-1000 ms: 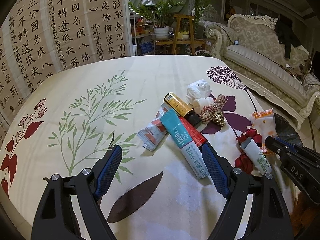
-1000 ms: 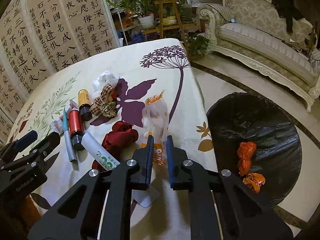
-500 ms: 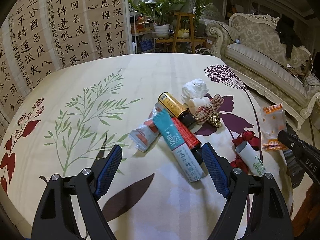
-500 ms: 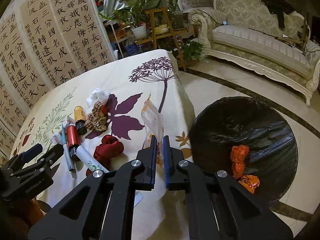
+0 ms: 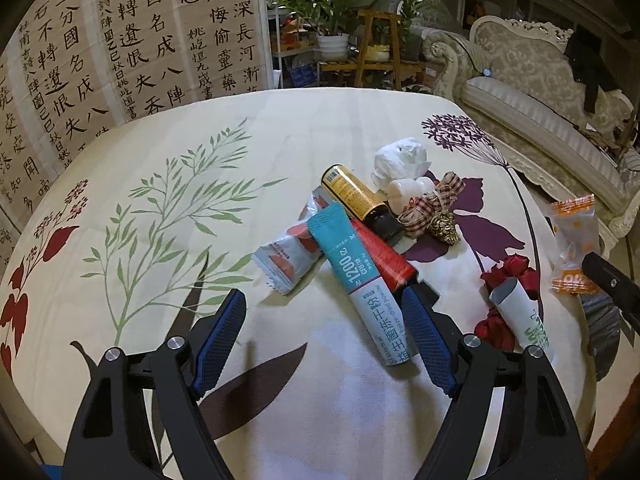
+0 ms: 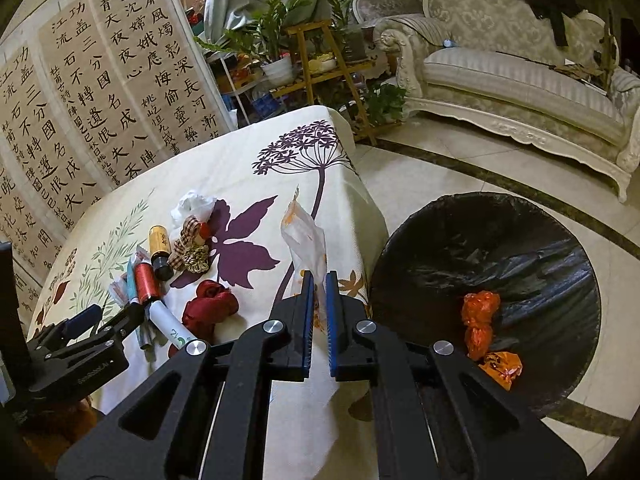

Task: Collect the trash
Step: 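Grasp the blue marker with the left tool while the right tool holds the clear bag, then open both tools over the black bin to drop the clear bag and marker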

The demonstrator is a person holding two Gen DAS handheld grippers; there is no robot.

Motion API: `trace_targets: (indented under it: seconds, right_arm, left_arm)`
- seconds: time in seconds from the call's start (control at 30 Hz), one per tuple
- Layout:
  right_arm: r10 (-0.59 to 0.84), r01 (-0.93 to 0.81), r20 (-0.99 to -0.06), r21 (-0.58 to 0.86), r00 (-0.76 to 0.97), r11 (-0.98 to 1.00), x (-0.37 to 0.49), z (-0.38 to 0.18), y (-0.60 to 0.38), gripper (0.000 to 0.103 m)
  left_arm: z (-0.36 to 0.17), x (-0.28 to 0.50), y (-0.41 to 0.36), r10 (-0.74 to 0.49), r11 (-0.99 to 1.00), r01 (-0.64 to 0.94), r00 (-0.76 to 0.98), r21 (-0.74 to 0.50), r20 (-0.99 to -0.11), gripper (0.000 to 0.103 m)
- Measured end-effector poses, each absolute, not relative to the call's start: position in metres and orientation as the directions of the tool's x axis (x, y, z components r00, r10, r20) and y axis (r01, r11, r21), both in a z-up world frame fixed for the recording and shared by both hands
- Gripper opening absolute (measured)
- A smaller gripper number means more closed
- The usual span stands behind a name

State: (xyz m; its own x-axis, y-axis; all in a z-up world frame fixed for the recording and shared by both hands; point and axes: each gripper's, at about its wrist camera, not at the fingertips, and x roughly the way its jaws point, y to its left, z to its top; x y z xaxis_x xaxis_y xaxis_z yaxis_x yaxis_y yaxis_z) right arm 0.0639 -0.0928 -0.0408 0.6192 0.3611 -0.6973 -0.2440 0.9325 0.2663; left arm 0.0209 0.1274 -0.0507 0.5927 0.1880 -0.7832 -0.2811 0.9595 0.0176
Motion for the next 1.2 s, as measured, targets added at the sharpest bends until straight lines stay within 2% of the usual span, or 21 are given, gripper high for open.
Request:
trace_targets:
  seconds: [0.2, 0.23, 0.3, 0.33, 0.37, 0.5, 0.97, 1.2]
  right_arm:
    - [0.364, -0.250, -0.696, 0.264, 0.619, 0.931, 0.062, -0.038, -0.091, 0.006]
    - [0.363, -0.250, -0.696, 0.264, 0.620, 0.932, 0.062, -0.038, -0.091, 0.006]
    - [0.364, -0.250, -0.696, 0.264, 0.619, 0.932, 0.062, -0.038, -0.091, 0.006]
    - [0.363, -0.250, -0.696, 0.264, 0.620, 0.932, 0.062, -0.038, -0.091, 0.006]
    - [0.363, -0.250, -0.695, 0.263, 0.621, 0.932, 0.061, -0.038, -0.091, 0.006]
    - [0.361, -0.250, -0.690, 0.260, 0.628, 0.933, 0.059, -0.033, -0.090, 0.006]
    - [0.355, -0.244, -0.667, 0.258, 0.655, 0.935, 0.051, -0.019, -0.097, 0.006]
    - [0.302, -0.183, -0.651, 0.246, 0.696, 0.952, 0.049, -0.011, -0.125, 0.006]
  left_arm:
    - [-0.056, 0.018, 0.134, 0.098, 0.964, -0.255, 0.586, -0.069, -0.804, 0.049]
    - [-0.056, 0.016, 0.135, 0.096, 0.965, -0.252, 0.591, -0.070, -0.801, 0.042]
    - [-0.056, 0.014, 0.135, 0.087, 0.969, -0.238, 0.593, -0.071, -0.800, 0.036]
    - [-0.055, 0.013, 0.135, 0.081, 0.970, -0.230, 0.595, -0.074, -0.799, 0.025]
    - [-0.055, 0.012, 0.135, 0.065, 0.972, -0.220, 0.600, -0.086, -0.797, 0.019]
    - [-0.055, 0.009, 0.138, 0.020, 0.971, -0.200, 0.608, -0.128, -0.794, 0.006]
    - [-0.028, -0.012, 0.136, -0.003, 0.973, -0.168, 0.674, -0.157, -0.739, 0.004]
    - [-0.004, -0.011, 0.110, -0.068, 0.981, -0.077, 0.727, -0.180, -0.683, 0.004]
